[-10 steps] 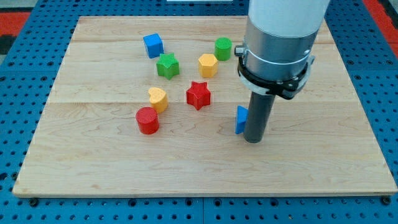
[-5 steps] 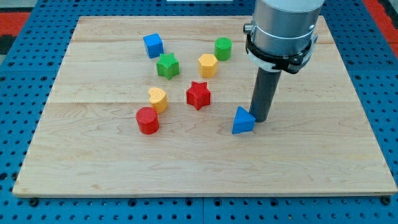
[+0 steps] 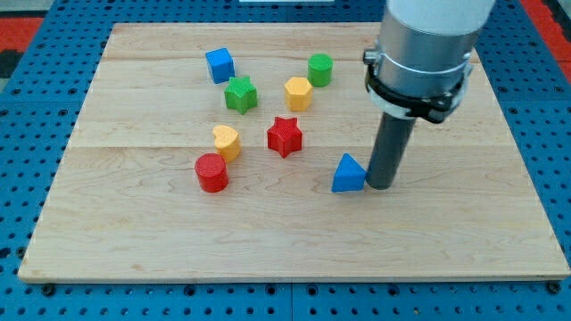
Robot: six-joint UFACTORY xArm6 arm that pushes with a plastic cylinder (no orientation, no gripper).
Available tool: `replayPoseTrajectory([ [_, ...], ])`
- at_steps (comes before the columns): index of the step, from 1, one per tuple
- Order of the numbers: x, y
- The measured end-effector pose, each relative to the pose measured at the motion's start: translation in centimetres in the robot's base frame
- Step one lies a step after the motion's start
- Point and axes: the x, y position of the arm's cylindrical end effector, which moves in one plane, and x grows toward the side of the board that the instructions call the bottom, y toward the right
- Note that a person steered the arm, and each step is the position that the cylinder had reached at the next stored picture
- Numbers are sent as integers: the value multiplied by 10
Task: Move blue triangle to the bottom right of the red star
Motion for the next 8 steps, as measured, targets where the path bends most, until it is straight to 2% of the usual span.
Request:
replayPoseTrajectory([
  [2,-35,-45],
  [3,-40,-42],
  [4,-29,18],
  [5,-4,44],
  [6,39,26],
  [8,47,-12],
])
